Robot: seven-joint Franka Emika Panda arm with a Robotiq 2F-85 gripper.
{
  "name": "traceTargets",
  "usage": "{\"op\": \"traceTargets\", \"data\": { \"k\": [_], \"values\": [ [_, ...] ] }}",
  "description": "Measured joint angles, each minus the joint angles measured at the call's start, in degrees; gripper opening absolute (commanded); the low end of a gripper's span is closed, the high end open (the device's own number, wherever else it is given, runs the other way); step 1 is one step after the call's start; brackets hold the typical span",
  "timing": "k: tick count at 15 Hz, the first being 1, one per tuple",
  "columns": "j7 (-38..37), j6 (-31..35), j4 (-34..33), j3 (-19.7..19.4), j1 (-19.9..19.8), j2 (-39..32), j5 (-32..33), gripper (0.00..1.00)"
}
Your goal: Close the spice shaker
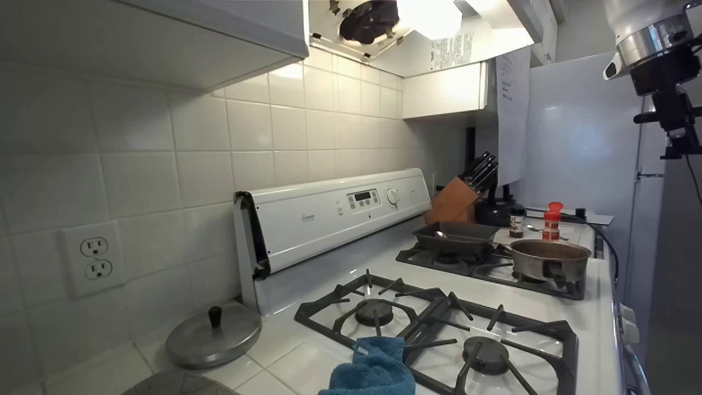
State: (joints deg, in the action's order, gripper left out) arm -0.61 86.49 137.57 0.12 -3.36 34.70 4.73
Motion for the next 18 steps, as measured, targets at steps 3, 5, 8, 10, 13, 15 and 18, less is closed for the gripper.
{"op": "traceTargets", "data": {
  "k": [3, 5, 8, 10, 13, 15, 18],
  "values": [
    [-0.66, 1.88, -0.01, -1.14, -0.69, 0.00, 0.13, 1.00],
    [-0.66, 5.14, -0.01, -2.77, -1.80, 0.00, 0.90, 1.00],
    [0.32, 12.46, 0.08, -5.44, -3.49, -0.06, 3.95, 1.00],
    [2.00, 18.59, 0.29, -7.46, -4.41, -0.61, 6.30, 1.00],
    [4.24, 27.11, 0.36, -10.35, -5.79, -2.77, 7.75, 1.00],
    [5.61, 32.07, 0.39, -12.18, -6.50, -4.87, 7.75, 1.00],
    [6.01, 34.76, 0.39, -13.39, -6.85, -7.24, 7.75, 1.00]
  ]
}}
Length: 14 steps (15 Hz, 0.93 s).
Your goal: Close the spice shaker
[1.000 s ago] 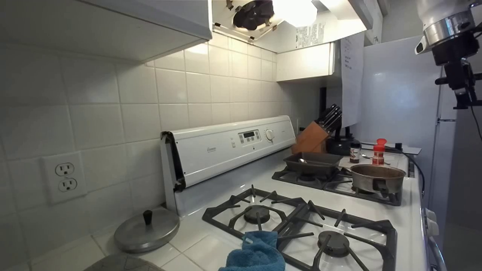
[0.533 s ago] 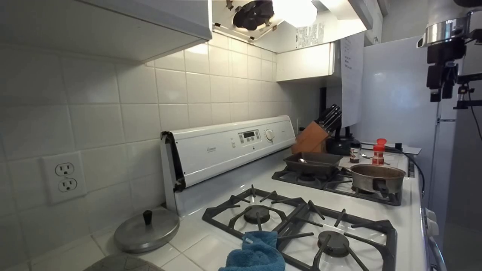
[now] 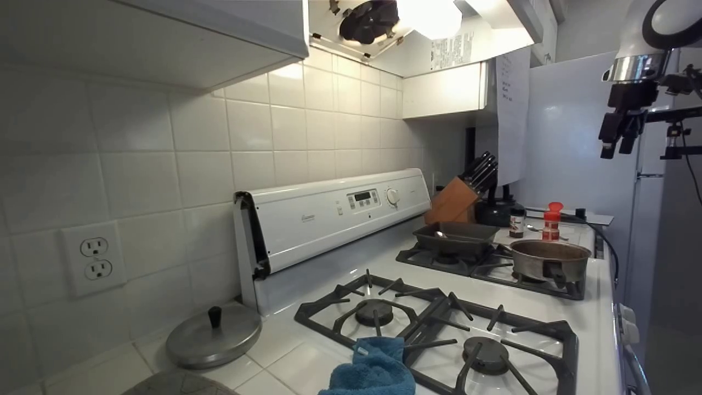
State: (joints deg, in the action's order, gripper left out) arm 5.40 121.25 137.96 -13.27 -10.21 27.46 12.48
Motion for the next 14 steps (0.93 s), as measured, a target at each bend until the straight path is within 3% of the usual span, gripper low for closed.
{"op": "traceTargets", "data": {
  "k": [10, 14],
  "values": [
    [0.67, 0.19, -0.04, 0.04, -0.22, -0.21, -0.02, 1.00],
    [4.06, 4.54, -0.03, -1.63, -1.00, -0.50, -0.24, 1.00]
  ]
}}
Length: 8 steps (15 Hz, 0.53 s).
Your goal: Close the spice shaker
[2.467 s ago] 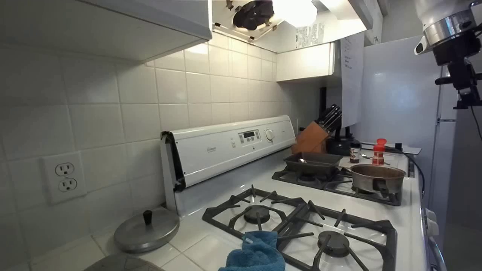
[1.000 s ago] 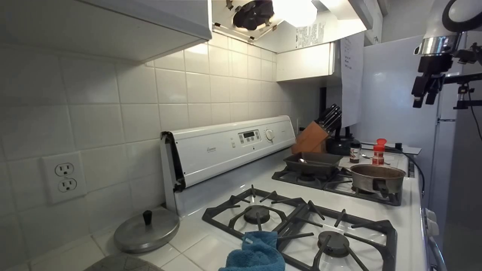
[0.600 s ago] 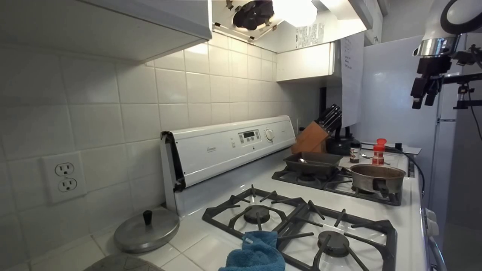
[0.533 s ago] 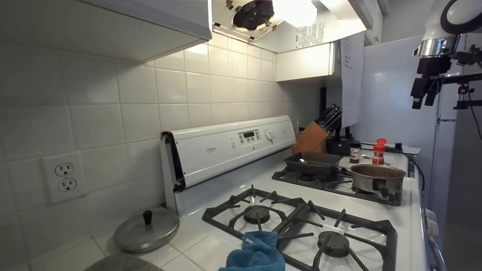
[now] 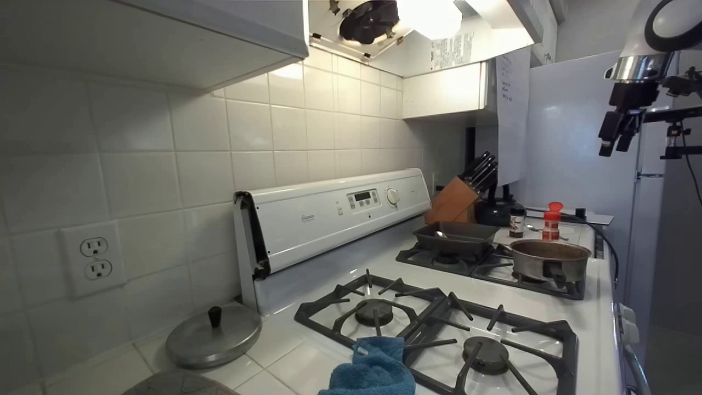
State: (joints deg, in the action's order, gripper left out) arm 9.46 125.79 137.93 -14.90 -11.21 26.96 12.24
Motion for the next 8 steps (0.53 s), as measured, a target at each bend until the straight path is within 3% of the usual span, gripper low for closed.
{"op": "traceTargets", "data": {
  "k": [8],
  "values": [
    [10.30, 10.51, -0.87, -6.96, 0.32, -5.85, -7.82, 1.00]
  ]
}}
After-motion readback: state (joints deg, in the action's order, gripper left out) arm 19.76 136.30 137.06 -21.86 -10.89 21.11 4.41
